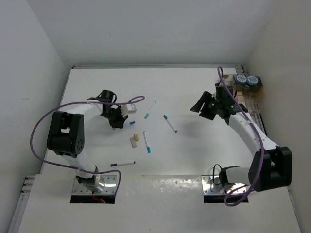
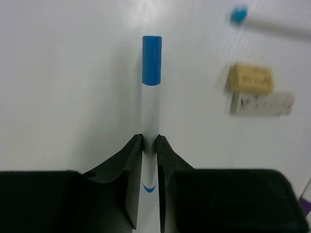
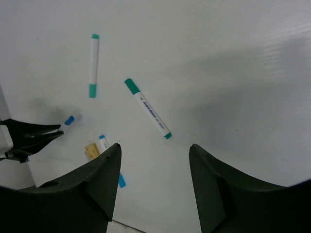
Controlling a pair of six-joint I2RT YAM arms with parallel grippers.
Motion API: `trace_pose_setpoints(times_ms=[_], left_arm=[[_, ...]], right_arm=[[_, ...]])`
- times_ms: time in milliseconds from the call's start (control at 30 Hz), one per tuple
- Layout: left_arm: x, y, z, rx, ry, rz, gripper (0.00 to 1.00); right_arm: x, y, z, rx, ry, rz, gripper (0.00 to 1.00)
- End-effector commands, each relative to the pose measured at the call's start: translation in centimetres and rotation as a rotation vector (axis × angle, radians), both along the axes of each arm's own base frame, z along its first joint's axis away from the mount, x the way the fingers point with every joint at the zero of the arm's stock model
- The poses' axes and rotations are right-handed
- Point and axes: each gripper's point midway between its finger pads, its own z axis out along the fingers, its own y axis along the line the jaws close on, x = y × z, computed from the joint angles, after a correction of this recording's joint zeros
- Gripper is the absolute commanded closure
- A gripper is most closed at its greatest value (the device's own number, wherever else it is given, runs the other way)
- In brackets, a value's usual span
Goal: Sort the stationery into containers
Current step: Pick up the pen from the center of the board.
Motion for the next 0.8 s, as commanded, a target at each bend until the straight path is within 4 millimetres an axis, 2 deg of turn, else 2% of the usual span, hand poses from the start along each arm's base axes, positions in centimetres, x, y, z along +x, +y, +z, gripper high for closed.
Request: trace_pose_setpoints(times_ms=[0, 67, 100, 133, 167, 267, 300, 367, 433, 467, 533, 567, 667, 767], left_arm=[[3.1, -4.9, 7.6, -0.314, -0.001, 0.068, 1.00], [3.8, -6.8, 10.1, -0.433, 0.051, 0.120, 1.00], [4.5, -8.1, 12.6, -0.528, 0.045, 0.096, 1.00], [4.5, -9.0, 13.9, -0.595, 0.109, 0.141, 1.00], [4.7, -10.1, 16.0, -0.697, 0.161, 0.156, 1.00], [4.4, -11.8, 19.4, -0.844, 0.224, 0.149, 1.00], [5.0, -12.4, 21.1, -0.912, 0.255, 0.186, 1.00], [4.5, -13.0, 22.5, -0.965, 0.262, 0.158, 1.00], [4.3, -13.8, 23.3, -0.985, 0.296, 0.135, 1.00], [3.9, -14.0, 23.6, -0.993, 0.331, 0.129, 1.00], [3.4, -14.6, 23.7, -0.999, 0.371, 0.126, 1.00], [3.2, -15.0, 24.4, -1.014, 0.383, 0.123, 1.00], [2.9, -15.3, 25.2, -1.042, 0.409, 0.134, 1.00], [3.0, -15.6, 25.8, -1.055, 0.414, 0.143, 1.00]], right_arm=[[3.5, 2.9, 5.7, 0.170, -0.135, 0.031, 0.44], [4.5, 4.3, 7.0, 0.211, -0.157, 0.072, 0.45], [5.4, 5.5, 9.0, 0.228, -0.214, 0.104, 0.45], [5.7, 6.2, 9.4, 0.232, -0.229, 0.126, 0.45], [6.2, 7.5, 11.3, 0.240, -0.296, 0.167, 0.45], [6.4, 9.7, 13.1, 0.248, -0.371, 0.231, 0.45], [6.3, 11.1, 14.3, 0.256, -0.409, 0.271, 0.45], [6.4, 13.0, 15.1, 0.263, -0.428, 0.311, 0.47], [6.8, 14.2, 14.8, 0.265, -0.427, 0.327, 0.52], [6.8, 15.2, 15.5, 0.282, -0.445, 0.343, 0.53], [6.8, 16.2, 15.3, 0.289, -0.442, 0.363, 0.54], [6.7, 17.1, 15.1, 0.293, -0.433, 0.378, 0.54], [6.5, 18.1, 14.5, 0.297, -0.409, 0.394, 0.52], [6.4, 18.8, 14.7, 0.309, -0.412, 0.410, 0.51]])
